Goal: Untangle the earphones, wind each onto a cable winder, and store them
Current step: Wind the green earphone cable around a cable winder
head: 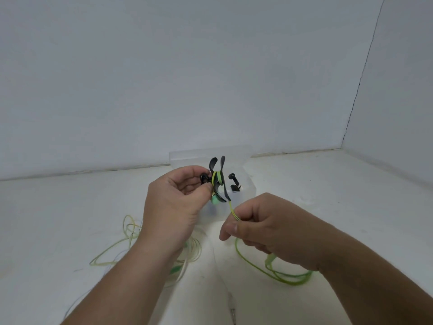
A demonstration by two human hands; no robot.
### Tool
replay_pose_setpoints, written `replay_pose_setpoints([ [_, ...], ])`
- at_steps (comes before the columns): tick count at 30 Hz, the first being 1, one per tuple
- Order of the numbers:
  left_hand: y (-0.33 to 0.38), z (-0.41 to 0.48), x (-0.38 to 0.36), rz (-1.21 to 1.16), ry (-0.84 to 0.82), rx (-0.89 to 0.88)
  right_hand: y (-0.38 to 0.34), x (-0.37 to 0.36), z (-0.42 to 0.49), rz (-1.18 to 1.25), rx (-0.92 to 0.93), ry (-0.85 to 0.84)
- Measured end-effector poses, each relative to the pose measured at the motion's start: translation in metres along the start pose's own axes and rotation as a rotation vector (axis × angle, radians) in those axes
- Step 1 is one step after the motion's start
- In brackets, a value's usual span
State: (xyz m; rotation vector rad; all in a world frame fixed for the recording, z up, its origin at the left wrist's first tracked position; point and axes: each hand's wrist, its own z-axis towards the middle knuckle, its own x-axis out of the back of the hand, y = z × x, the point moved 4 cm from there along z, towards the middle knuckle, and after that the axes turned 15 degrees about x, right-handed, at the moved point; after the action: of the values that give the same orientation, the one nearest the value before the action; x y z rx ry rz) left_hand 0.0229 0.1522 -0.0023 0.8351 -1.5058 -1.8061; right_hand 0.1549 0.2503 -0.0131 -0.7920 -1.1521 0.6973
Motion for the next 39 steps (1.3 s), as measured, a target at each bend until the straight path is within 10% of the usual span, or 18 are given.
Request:
replay_pose_setpoints([
  [25, 0.007, -0.014, -0.007, 0.443, 0.086, -0.298, -0.008, -0.007, -0.007, 0.377, -0.016, -0.119],
  [33, 0.008, -0.015, -0.007, 0.486, 0.039, -0.304, -0.008, 0.038, -0.004, 0.457, 0.148, 0.494],
  [39, 0.002, -0.018, -0.016, 0.549, -0.146, -0.214, -0.013, 0.046, -0.010, -0.177, 0.159, 0.657],
])
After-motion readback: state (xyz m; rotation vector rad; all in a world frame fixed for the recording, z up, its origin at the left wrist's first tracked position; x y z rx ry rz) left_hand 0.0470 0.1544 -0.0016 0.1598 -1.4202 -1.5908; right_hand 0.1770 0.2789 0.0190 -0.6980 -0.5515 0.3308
